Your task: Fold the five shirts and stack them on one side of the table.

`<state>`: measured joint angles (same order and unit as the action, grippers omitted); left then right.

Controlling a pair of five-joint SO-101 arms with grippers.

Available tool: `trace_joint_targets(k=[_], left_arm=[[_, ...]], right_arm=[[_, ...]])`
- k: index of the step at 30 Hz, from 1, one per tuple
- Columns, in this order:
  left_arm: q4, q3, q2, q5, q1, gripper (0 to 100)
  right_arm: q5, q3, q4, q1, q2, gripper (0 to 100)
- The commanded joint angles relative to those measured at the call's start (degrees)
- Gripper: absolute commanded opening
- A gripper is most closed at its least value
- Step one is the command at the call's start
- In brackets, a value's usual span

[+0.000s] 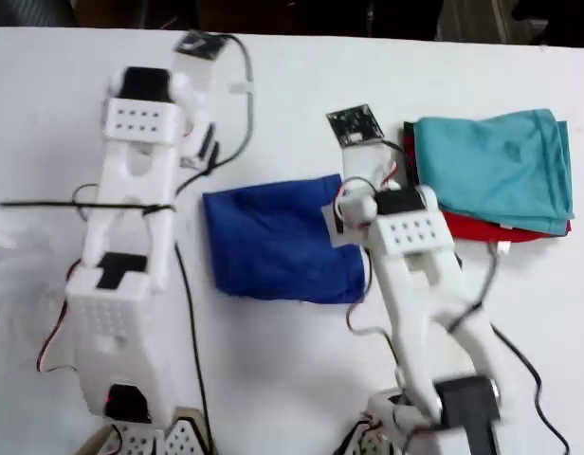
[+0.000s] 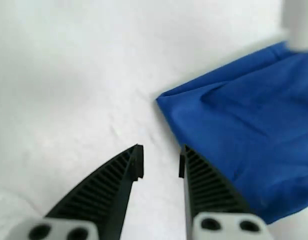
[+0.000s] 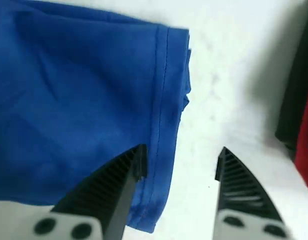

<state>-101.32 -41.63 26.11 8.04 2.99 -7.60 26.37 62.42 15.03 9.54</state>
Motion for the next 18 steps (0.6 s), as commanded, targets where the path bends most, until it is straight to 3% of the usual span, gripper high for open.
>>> trace_joint_targets(k=[1,5,10,18], left_arm=[[-0.9,5.8,-9.8,0.7,2.1,14],[0.5,16.6,-18.1,0.7,3.0,14],[6.8,32.3,-29.4,0.8,4.7,14],[15.4,55.3,-47.1,0.8,5.1,14]], right_arm=[[0.8,-10.4,3.8,0.6,-10.5,23.0],[0.9,-20.6,11.0,0.6,-19.8,24.9],[2.0,-28.6,14.2,0.6,-26.0,36.8],[2.5,-31.9,13.1,5.1,-32.0,34.8]])
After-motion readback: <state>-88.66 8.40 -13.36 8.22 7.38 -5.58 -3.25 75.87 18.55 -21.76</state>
